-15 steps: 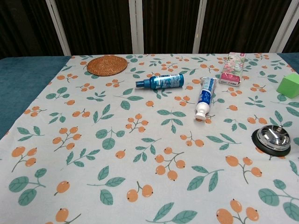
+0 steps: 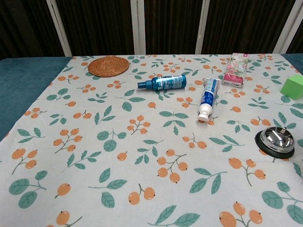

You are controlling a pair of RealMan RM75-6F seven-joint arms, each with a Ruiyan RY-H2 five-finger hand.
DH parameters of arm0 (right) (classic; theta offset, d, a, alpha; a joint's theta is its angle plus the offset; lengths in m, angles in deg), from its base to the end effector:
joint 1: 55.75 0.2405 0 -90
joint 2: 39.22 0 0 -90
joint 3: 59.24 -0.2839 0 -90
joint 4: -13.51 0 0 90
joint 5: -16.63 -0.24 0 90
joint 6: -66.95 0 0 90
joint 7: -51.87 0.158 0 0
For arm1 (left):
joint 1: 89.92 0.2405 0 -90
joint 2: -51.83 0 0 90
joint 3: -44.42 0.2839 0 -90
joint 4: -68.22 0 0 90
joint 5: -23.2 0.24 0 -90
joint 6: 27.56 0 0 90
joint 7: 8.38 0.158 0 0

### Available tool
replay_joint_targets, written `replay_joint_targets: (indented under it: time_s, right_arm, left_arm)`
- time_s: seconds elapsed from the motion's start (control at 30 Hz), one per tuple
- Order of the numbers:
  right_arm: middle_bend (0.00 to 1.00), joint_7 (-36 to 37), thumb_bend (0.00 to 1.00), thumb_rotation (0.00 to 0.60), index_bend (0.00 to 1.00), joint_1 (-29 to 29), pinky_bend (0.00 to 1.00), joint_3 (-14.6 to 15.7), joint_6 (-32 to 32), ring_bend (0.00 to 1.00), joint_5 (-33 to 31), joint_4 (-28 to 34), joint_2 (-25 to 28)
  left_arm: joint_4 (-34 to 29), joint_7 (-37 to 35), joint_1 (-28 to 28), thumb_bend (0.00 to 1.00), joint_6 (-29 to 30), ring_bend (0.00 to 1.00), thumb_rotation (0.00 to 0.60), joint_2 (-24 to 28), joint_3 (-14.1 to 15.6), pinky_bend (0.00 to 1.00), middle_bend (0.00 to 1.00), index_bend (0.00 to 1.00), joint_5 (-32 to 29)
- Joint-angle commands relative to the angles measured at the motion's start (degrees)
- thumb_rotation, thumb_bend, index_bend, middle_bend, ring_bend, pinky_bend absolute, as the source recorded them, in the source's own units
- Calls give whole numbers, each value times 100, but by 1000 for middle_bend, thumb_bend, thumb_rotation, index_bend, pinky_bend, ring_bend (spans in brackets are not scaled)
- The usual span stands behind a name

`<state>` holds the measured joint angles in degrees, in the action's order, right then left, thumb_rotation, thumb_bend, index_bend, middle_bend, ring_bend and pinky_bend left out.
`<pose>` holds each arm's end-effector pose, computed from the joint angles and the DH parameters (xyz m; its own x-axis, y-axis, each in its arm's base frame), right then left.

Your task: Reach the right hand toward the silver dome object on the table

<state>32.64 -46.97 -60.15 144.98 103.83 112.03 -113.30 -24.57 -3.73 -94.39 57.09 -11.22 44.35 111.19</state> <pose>-0.2870 -0.2049 0.0512 0.4615 -0.1275 0.8780 -0.8835 -0.1560 0.4417 -0.3489 0.1853 0.1392 0.4831 0.0570 0.8737 0.8755 -0.0409 -0.4814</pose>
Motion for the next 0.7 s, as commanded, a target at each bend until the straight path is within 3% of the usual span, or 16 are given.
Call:
replay_joint_targets:
  time_s: [0.03,0.4,0.7]
  right_arm:
    - [0,-251,739,600,0,144,0,-8,-261,0,-115,-52,-150]
    - [0,-737,783,600,0,365,0,-172,-750,0,-794,-326,-524]
    - [0,-780,784,600,0,411,0,-173,-794,0,-925,-378,-557]
  left_arm:
    - [7,-7,2,11,8,0,600,-4,-4,0,0,0,0]
    - [14,0,-21,11,-36,0,600,-11,-12,0,0,0,-20]
    - [15,13,-25,11,-52,0,600,-15,-10,0,0,0,-33]
